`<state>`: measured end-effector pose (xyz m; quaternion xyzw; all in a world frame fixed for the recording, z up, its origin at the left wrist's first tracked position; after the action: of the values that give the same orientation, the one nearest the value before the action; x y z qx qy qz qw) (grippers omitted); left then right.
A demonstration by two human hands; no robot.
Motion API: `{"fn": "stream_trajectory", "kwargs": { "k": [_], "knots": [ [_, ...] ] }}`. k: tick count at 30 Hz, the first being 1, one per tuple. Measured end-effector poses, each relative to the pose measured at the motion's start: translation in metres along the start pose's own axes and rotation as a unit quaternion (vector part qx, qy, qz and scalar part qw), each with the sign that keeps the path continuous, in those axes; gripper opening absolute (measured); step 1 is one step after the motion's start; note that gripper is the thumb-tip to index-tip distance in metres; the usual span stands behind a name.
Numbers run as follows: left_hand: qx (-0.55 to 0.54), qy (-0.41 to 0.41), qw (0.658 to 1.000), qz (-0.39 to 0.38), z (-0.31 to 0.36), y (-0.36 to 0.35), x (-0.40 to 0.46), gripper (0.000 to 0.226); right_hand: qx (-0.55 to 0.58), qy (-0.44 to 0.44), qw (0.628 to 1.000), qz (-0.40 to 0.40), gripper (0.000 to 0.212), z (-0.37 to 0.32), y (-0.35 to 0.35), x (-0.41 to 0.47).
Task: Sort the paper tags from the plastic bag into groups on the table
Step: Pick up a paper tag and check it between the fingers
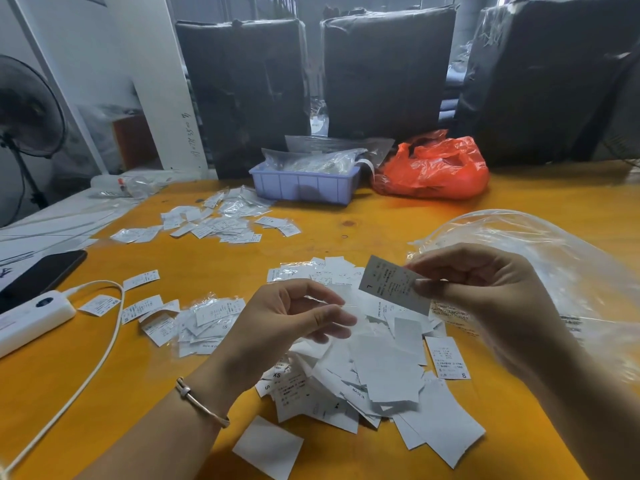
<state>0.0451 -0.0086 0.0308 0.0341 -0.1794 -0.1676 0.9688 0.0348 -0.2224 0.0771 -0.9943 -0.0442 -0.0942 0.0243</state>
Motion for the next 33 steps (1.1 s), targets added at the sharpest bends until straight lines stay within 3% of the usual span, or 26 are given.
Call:
{"fn": "stream_trajectory", "kwargs": {
  "k": [8, 23, 33],
  "knots": [
    [0.002, -0.004, 1.0, -0.008, 0.001, -0.002, 0.0, 0.028, -0.086, -0.004, 0.996, 0.018, 0.025, 0.004, -0.001, -0.001],
    [-0.003, 0.005, 1.0, -0.01, 0.001, -0.004, -0.002, 0.013, -0.147, -0.037, 0.988, -0.041, 0.025, 0.012, -0.014, -0.003],
    [0.028, 0.028, 0.997, -0.062, -0.008, -0.017, -0.003, 0.018, -0.201, -0.021, 0.976, -0.082, 0.019, 0.023, -0.035, -0.009]
  ]
}}
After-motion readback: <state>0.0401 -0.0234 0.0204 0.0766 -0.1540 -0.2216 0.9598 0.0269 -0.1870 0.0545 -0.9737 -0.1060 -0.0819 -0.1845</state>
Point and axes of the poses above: each hand's wrist, its own x-axis towards the middle knuckle, its own y-axis out of the back of the hand, z = x × y, the point moved 8 cm from there along x, towards the middle knuckle, and after that the axes turned 12 degrees about -y, right-handed, at the moved point
